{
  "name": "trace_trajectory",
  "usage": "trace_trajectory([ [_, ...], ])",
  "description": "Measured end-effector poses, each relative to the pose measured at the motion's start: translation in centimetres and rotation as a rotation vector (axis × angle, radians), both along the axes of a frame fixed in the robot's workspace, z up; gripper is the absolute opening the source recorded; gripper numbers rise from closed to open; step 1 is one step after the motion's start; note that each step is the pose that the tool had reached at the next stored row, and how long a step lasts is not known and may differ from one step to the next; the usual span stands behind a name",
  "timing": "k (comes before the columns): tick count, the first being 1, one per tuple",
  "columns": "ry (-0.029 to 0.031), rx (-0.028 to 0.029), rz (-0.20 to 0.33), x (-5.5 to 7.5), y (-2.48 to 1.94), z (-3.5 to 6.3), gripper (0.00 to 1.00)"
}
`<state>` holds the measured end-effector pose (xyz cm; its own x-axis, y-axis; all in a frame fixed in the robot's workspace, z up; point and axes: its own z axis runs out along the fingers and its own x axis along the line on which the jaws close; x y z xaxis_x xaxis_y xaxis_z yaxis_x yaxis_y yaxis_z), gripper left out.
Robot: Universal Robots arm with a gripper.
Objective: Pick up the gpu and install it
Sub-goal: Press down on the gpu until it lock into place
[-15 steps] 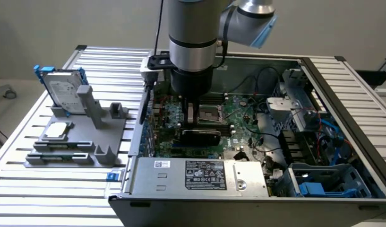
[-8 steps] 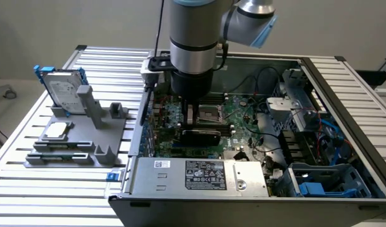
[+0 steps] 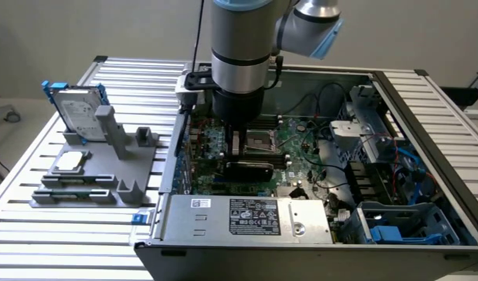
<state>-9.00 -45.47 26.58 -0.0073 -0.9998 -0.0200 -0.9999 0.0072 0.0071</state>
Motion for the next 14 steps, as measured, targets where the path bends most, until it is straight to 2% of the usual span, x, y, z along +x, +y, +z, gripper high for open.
trace_trajectory([
  [7, 0.0002, 0.0012, 0.000, 0.0, 0.01, 0.03, 0.11],
  [8, -0.0002, 0.0023, 0.000, 0.0, 0.02, 0.12, 0.11],
  [10, 0.0006, 0.0004, 0.000, 0.0, 0.00, 0.56, 0.11],
  [14, 0.0009, 0.0004, 0.000, 0.0, 0.01, 1.27, 0.11],
])
